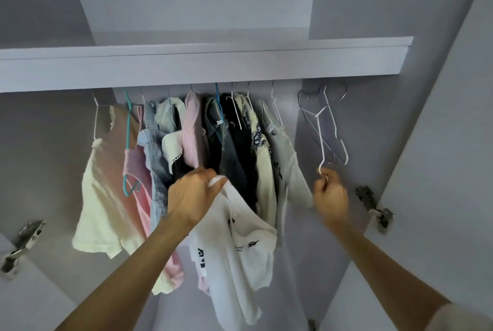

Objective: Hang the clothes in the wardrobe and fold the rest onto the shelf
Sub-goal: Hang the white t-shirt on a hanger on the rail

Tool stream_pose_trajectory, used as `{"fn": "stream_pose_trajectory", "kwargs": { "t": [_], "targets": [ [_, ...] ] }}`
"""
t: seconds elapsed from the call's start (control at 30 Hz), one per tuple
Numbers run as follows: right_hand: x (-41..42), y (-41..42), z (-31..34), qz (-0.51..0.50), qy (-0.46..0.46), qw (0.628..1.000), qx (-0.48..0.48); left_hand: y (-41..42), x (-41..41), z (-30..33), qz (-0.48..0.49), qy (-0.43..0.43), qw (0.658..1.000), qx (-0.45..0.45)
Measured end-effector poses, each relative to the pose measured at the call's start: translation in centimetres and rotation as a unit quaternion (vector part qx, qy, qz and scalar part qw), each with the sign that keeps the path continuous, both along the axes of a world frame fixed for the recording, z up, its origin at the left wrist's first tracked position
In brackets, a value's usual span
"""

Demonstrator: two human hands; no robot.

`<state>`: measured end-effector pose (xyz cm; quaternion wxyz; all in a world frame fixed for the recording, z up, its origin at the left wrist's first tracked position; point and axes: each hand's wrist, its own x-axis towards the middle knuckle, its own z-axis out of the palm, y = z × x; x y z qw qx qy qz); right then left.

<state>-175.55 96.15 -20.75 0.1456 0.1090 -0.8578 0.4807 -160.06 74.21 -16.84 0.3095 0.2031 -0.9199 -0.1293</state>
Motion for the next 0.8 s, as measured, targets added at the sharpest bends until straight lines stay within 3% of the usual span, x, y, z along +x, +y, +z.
{"fn": "stream_pose_trajectory", "kwargs": {
  "t": [0.07, 0.17, 0.27, 0.4, 0.5, 0.63, 0.7, 0.8],
  "targets": [
    [2.3, 0.8, -1.7, 0.005, -0.003, 1.000, -0.015, 0.5, 0.8, -1.3, -0.019, -0.001, 0.995, 0.101],
    [5.7, 1.9, -3.5, 0.009, -0.006, 0.999, -0.041, 1.7, 1.9, -3.0, -0.067, 0.026, 0.953, 0.294],
    [9.4, 3.3, -4.8, 0.027, -0.036, 0.998, -0.051, 3.5, 2.8, -4.3, -0.081, 0.011, 0.920, 0.384],
    [13.3, 4.2, -6.2, 0.060, -0.077, 0.989, -0.108, 6.2, 3.1, -5.3, -0.158, -0.003, 0.876, 0.455],
    [15.2, 4.8, -6.2, 0.091, -0.054, 0.982, -0.154, 7.9, 3.1, -4.8, -0.204, -0.044, 0.851, 0.482],
    [15.7, 5.2, -5.5, 0.165, -0.011, 0.978, -0.130, 9.2, 3.0, -3.2, -0.238, -0.039, 0.809, 0.535],
    [15.5, 4.8, -5.2, 0.196, -0.001, 0.974, -0.113, 9.3, 3.0, -2.5, -0.246, -0.018, 0.815, 0.524],
    [14.7, 4.2, -4.5, 0.217, -0.010, 0.973, -0.081, 8.8, 3.1, -1.9, -0.219, 0.014, 0.850, 0.479]
  ]
}}
